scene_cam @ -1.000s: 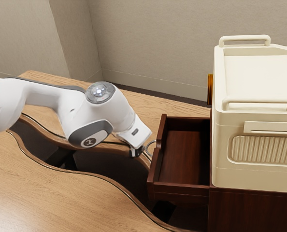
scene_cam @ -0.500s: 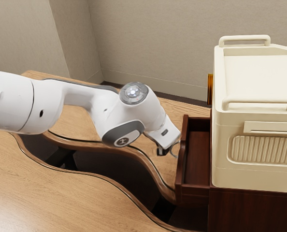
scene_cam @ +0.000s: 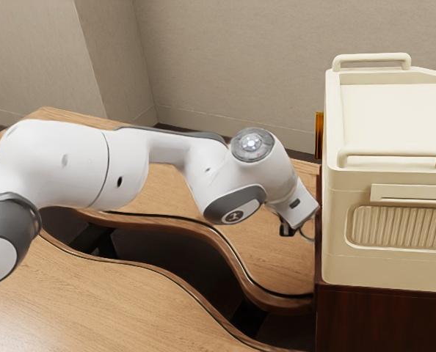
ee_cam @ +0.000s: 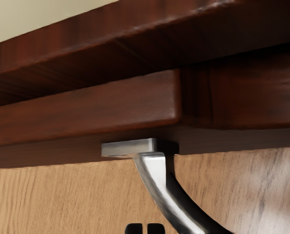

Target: Push the drawer handle with one arm to close the drawer

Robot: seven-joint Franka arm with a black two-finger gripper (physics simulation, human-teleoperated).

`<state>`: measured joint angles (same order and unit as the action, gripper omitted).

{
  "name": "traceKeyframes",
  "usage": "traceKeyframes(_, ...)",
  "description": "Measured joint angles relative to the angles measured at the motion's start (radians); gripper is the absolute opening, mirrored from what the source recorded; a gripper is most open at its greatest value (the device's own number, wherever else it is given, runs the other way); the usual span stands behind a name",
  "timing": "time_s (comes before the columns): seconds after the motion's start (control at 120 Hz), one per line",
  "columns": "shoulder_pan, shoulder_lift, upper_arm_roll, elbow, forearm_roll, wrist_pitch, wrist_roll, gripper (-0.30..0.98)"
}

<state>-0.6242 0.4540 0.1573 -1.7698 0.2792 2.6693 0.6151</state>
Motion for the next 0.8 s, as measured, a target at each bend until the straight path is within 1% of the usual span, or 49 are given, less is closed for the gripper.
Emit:
traceKeyframes(0.133, 0.016, 0.024, -0.017, 0.043, -0.012, -0.007, 0.102, -0.1)
traceKeyframes(0.183, 0.018, 0.021, -0.021, 0.022, -0.049, -0.007, 0.105, -0.1)
traceKeyframes(0.267, 0.038, -0.027, -0.014, -0.073, -0.13, 0.004, 0.095, -0.1)
traceKeyframes(0.292, 0.051, -0.072, -0.004, -0.124, -0.158, 0.007, 0.091, -0.1)
traceKeyframes(0.333, 0.1, -0.205, 0.006, -0.241, -0.221, 0.008, 0.072, -0.09)
traceKeyframes(0.358, 0.136, -0.299, 0.008, -0.289, -0.251, -0.006, 0.053, -0.04)
traceKeyframes(0.392, 0.208, -0.418, 0.01, -0.322, -0.283, -0.032, 0.024, 0.04)
traceKeyframes(0.417, 0.27, -0.493, 0.011, -0.319, -0.301, -0.07, -0.009, 0.1)
traceKeyframes(0.433, 0.314, -0.531, 0.01, -0.287, -0.309, -0.113, -0.039, 0.13)
traceKeyframes(0.483, 0.447, -0.595, 0.013, -0.164, -0.317, -0.265, -0.141, 0.25)
traceKeyframes(0.533, 0.558, -0.655, 0.03, -0.087, -0.313, -0.415, -0.24, 0.34)
traceKeyframes(0.583, 0.67, -0.684, 0.01, -0.061, -0.296, -0.531, -0.335, 0.41)
traceKeyframes(0.608, 0.706, -0.69, 0.004, -0.067, -0.291, -0.578, -0.38, 0.44)
traceKeyframes(0.675, 0.747, -0.702, -0.003, -0.121, -0.28, -0.667, -0.49, 0.51)
traceKeyframes(0.8, 0.759, -0.717, -0.006, -0.157, -0.275, -0.77, -0.666, 0.59)
